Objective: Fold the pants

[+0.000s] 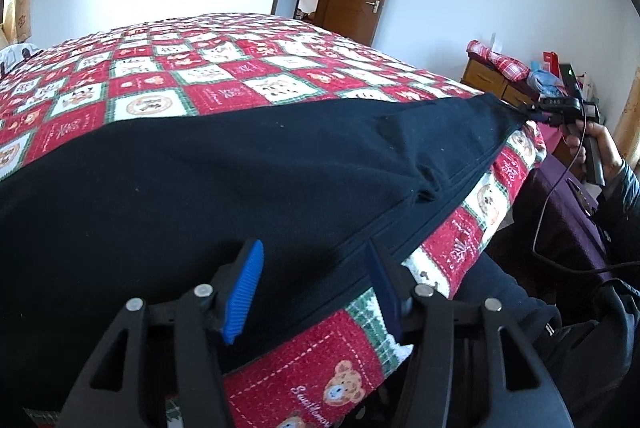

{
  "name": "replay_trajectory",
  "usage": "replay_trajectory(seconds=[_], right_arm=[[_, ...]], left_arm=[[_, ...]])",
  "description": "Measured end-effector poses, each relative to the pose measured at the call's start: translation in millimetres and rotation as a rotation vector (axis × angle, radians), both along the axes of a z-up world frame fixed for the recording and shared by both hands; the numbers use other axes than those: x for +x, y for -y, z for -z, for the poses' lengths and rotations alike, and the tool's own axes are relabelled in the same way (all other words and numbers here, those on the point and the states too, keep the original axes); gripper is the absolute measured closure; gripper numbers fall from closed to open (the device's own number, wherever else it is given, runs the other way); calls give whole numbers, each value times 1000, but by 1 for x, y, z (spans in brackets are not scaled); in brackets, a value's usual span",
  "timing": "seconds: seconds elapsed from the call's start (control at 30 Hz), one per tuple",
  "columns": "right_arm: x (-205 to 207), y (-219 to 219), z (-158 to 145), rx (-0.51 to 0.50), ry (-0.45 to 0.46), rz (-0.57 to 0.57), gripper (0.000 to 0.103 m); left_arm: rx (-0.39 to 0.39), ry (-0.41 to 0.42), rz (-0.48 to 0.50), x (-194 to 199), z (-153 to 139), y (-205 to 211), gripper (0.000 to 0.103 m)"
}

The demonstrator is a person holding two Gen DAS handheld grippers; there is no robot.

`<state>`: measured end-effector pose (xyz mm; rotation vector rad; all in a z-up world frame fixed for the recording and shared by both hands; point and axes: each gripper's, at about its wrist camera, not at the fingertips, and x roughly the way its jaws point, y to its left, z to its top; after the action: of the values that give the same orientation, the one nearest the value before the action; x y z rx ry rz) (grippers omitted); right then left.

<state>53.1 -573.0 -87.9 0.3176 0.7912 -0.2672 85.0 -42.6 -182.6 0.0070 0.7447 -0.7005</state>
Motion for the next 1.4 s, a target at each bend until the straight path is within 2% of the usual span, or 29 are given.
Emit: replay_trajectory(seconds=[0.13, 0.2, 0.3, 0.67, 0.83, 0.93, 1.0, 1.07, 1.2, 1.23, 1.3, 1.4], right_arm=[[3, 13, 12, 89, -4, 38, 62], [3, 15, 10, 113, 15, 36, 83], [2, 14, 7, 118, 33, 43, 91], [9, -4, -26, 3, 105, 25, 98], [15, -19, -57, -25, 205, -39, 99], [14, -26, -74, -41, 301, -87, 99], [10, -26, -76, -93, 342, -91, 99], [8, -14, -58, -118, 291, -53, 99], [-4, 26, -7, -21, 140, 73, 103], [-9, 31, 2, 6, 118, 71, 103], [-14, 35, 12, 37, 71, 50, 103], [-12, 28, 7, -33, 38, 37, 102]], left_arm=[[-18, -4, -23, 3, 0, -5, 47], [-25, -8, -27, 4, 2, -6, 47], [-28, -4, -29, 4, 4, -6, 47], [-28, 2, -26, 3, 6, -6, 46], [-32, 8, -24, 2, 7, -5, 43], [-33, 14, -25, 1, 8, -5, 42], [-36, 17, -26, 1, 8, -5, 42], [-42, 17, -27, 1, 9, -6, 42], [-45, 16, -26, 1, 10, -6, 42], [-44, 15, -26, 1, 10, -6, 42], [-38, 15, -26, 2, 9, -5, 42], [-35, 14, -25, 1, 8, -4, 40]])
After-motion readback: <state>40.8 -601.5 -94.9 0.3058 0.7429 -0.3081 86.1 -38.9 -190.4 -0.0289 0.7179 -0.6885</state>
